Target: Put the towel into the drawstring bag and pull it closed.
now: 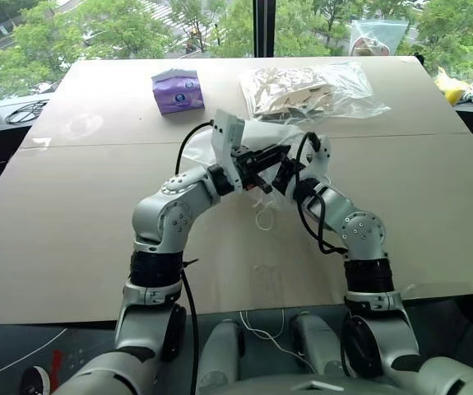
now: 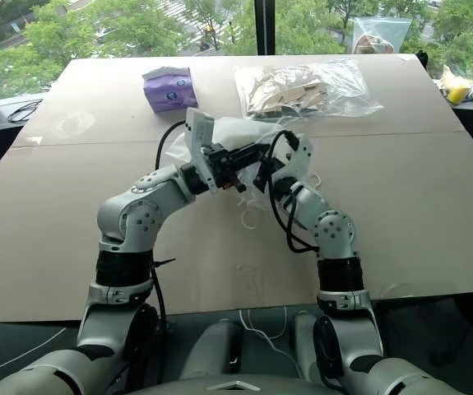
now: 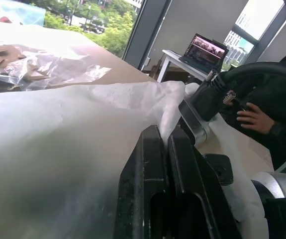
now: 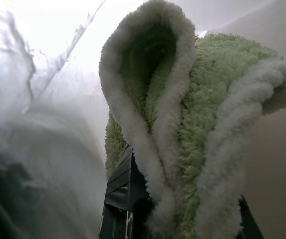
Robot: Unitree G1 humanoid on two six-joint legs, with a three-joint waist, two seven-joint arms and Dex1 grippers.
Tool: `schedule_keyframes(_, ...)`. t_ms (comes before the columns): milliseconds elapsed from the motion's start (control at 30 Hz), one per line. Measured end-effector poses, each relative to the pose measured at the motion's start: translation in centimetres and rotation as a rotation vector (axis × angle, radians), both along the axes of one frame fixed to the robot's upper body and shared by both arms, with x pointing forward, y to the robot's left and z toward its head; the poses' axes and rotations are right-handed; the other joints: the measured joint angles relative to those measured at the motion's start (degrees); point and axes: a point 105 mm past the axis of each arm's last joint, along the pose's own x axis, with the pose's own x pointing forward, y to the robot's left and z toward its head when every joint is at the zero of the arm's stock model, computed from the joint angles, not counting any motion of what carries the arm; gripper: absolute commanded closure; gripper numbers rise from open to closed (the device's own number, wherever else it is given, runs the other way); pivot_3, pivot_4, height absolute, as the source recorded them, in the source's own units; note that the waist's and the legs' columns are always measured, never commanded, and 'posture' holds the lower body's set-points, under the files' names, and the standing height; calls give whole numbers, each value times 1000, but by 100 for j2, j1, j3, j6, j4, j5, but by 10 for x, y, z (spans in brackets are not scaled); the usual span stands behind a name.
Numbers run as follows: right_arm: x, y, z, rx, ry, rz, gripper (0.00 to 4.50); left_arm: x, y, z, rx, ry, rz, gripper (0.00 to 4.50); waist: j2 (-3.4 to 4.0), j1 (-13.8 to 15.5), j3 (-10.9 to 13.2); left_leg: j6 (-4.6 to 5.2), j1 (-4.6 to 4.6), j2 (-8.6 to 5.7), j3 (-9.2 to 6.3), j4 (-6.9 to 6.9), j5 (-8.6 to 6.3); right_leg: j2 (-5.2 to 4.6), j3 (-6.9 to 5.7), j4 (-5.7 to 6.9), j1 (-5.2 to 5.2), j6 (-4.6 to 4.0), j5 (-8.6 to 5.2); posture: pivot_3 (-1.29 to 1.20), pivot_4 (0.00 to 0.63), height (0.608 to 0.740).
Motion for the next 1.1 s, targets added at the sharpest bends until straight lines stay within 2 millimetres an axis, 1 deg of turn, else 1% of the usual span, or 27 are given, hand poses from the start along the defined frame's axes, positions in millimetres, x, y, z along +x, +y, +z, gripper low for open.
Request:
schedule_keyframes(33,6,-12,-3,37,26,-53,3416,-1,-1,0,1,-4,-7,4500,0,28,0,0,-1,-1,0,1,0,-1,0,-1,1,0,0,0,150,740)
schedule_keyframes(67,9,-20,-4,73,45,-84,3060,-1,-2,-1,4,-8,-13,4500,0,44,0,0,-2,-2,1,2,0,-2,0,-1,1,0,0,0,150,740)
schedule_keyframes(100,11,-27,-3,113,52,-107,2463,0,-3,-2,2,-9,-9,4500,0,37,0,0,-3,-2,4,2,0,-2,2,-2,0,-1,1,0,150,740)
schedule_keyframes(133,11,-28,-2,121,51,-110,2259,1,-2,-3,4,-10,1,4500,0,18,0,0,-1,-1,5,1,0,-2,3,-2,0,-2,2,0,150,740)
schedule_keyframes(167,11,-28,-2,126,50,-110,1708,4,-1,-4,9,-8,15,4500,0,-10,0,0,1,0,6,-1,0,0,4,-2,0,-2,2,0,150,740)
schedule_keyframes(267,10,-26,1,123,43,-102,319,12,3,-11,22,-2,64,4500,1,-42,1,0,5,6,0,-4,0,8,2,5,-3,-4,1,0,150,740)
schedule_keyframes(467,1,-20,14,103,-3,-41,319,25,14,-2,17,-52,147,4500,1,-24,1,0,2,2,2,0,0,3,1,3,-1,-3,2,0,150,740)
schedule_keyframes(500,-3,-13,13,84,-2,-3,319,30,17,1,13,-62,174,4500,1,-24,1,0,2,2,1,0,0,3,1,3,-1,-3,2,0,150,740)
schedule_keyframes(600,-8,-6,11,53,8,43,319,34,19,4,6,-75,197,4500,1,-12,1,0,2,2,-1,-1,0,3,0,3,-1,-3,2,0,150,740)
schedule_keyframes(700,-16,-3,6,32,24,82,319,39,22,3,11,-74,225,4500,1,-3,1,0,0,2,0,-1,0,2,0,3,-1,-3,2,0,150,740)
schedule_keyframes(767,-26,-4,7,-3,4,126,319,42,22,-1,13,-59,235,4500,1,10,1,0,-2,1,0,-1,0,1,0,2,-1,-3,2,0,150,740)
schedule_keyframes(800,-33,-5,9,-50,-38,164,319,43,22,-2,13,-51,236,4500,1,12,1,0,-4,0,0,-1,0,0,0,1,-2,-3,2,0,150,740)
schedule_keyframes(867,-48,-17,15,-183,-150,223,319,42,20,-1,10,-54,224,4500,1,59,1,0,-8,-4,-1,1,0,-5,-2,-3,0,-2,1,0,150,740)
schedule_keyframes(900,-57,-22,18,-245,-213,259,319,43,23,-1,14,-57,235,4500,1,63,1,0,-7,-5,2,2,0,-6,0,-5,0,3,-1,0,150,740)
schedule_keyframes(933,-64,-26,19,-303,-268,288,319,45,28,-1,19,-56,254,4500,-1,53,0,0,-6,-3,1,2,0,-4,0,-6,0,10,-6,0,150,740)
schedule_keyframes(967,-75,-28,16,-414,-342,337,319,45,28,-1,19,-58,254,4500,1,52,0,0,-2,-3,3,0,0,-4,0,-5,0,18,-11,0,150,740)
schedule_keyframes(1000,-79,-30,10,-486,-361,368,319,45,27,-1,17,-59,252,4500,0,54,-1,0,2,-3,0,0,0,-2,-1,-3,2,19,-12,0,150,740)
schedule_keyframes(1033,-79,-38,-3,-633,-391,386,319,45,26,-1,16,-58,251,4500,-1,52,0,0,2,-2,2,2,0,-1,-2,-4,1,20,-13,0,150,740)
schedule_keyframes(1067,-76,-44,-11,-720,-399,382,319,45,25,-1,16,-58,249,4500,-1,52,0,0,4,-2,3,3,0,-1,-1,-3,1,20,-13,0,150,740)
schedule_keyframes(1100,-61,-65,-28,-926,-407,330,319,45,25,-1,17,-59,248,4500,-2,43,0,-1,6,-2,6,9,1,0,1,-2,2,20,-12,0,150,740)
